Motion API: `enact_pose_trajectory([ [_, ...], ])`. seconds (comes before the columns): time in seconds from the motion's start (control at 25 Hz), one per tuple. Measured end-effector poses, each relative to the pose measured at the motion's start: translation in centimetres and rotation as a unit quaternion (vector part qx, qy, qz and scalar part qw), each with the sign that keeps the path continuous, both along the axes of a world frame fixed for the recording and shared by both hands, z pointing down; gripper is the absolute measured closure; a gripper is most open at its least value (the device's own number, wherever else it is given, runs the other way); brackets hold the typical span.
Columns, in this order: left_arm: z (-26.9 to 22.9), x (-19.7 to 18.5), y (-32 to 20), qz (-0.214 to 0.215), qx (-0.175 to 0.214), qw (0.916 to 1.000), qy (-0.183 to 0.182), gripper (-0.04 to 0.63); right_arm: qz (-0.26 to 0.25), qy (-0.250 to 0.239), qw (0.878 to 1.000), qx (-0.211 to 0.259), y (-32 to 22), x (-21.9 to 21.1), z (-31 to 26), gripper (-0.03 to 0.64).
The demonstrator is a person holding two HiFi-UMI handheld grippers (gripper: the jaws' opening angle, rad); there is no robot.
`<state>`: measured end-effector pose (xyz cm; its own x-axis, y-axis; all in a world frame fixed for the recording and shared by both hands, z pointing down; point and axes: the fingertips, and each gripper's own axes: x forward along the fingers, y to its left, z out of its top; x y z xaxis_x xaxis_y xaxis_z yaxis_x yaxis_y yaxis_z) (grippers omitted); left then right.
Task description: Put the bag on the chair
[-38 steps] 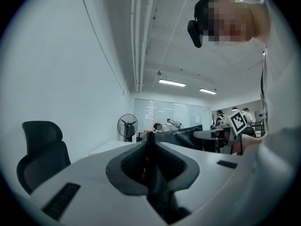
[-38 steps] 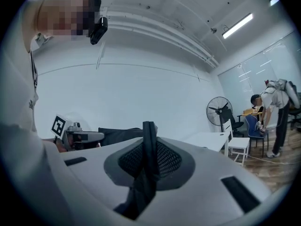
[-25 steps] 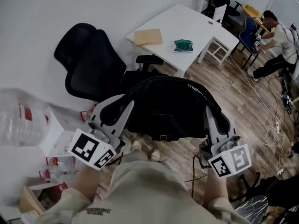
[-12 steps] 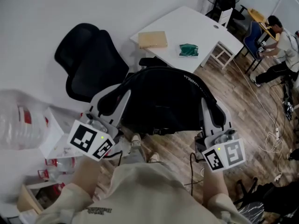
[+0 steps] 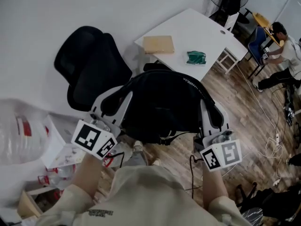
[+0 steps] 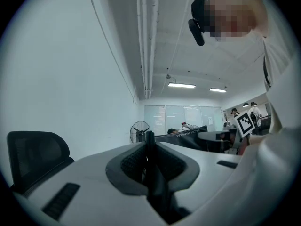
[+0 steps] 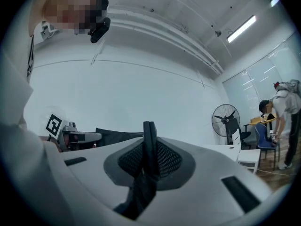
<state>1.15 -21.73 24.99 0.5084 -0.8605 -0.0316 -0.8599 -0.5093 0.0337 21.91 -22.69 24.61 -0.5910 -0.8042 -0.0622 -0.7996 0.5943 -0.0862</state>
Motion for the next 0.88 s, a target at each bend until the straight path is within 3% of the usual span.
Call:
enact_pose_trajectory([
  [0.28, 2.9, -4.9, -6.8, 0.01, -0.02, 0.9997, -0.01, 0.527, 0.011, 0.014, 1.0, -0.019, -6.6, -4.9, 2.3, 0.555],
  [0.88, 15.8, -12.3, -16.4, 0.008, -0.103, 0.9942, -0.031, 0.526, 0.007, 0.03, 0.996, -0.084, -16.6, -12.0, 14.0, 0.555],
])
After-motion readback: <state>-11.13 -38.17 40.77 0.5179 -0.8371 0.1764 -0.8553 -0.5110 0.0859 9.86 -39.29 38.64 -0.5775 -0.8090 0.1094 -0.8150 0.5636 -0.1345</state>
